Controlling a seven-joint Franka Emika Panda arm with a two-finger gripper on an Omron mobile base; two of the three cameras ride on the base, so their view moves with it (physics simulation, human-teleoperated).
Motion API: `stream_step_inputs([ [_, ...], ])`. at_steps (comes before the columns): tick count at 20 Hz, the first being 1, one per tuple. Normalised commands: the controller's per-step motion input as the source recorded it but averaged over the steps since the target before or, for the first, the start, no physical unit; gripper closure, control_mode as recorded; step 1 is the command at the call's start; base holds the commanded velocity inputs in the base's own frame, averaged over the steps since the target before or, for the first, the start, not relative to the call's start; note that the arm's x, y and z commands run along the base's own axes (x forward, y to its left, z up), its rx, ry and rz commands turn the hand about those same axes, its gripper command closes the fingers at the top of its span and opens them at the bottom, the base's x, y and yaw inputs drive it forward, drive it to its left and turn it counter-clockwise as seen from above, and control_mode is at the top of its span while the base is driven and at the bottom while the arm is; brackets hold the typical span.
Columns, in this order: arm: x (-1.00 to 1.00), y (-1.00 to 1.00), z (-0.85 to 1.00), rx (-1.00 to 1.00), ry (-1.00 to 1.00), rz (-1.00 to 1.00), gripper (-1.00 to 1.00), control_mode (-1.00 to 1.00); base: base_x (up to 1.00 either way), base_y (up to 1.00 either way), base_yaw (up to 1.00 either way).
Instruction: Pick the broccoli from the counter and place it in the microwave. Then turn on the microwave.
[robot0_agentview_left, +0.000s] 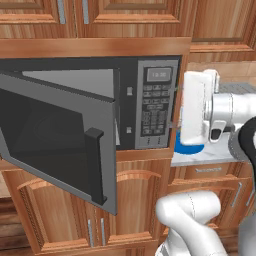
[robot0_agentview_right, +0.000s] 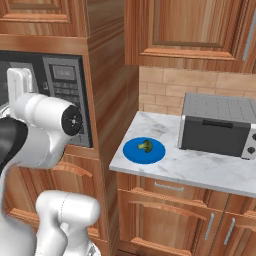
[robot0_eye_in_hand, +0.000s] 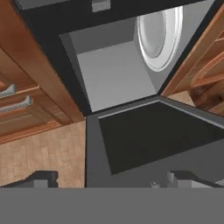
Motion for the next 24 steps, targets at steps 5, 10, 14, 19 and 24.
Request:
stream_step_inputs([
  [5,0.29,0.5,-0.1,0.01,0.0,0.17,-1.0,-1.0,0.0,0.0,0.0],
  [10,0.29,0.52,-0.11,0.0,0.0,0.24,-1.0,-1.0,0.0,0.0,0.0],
  [14,0.15,0.43,-0.05,0.0,0.0,0.28,-1.0,-1.0,0.0,0.0,0.0],
  [19,0.01,0.6,-0.13,-0.01,0.0,0.27,-1.0,-1.0,0.0,0.0,0.0],
  [24,0.0,0.61,-0.12,-0.01,0.0,0.26,-1.0,-1.0,0.0,0.0,0.0],
])
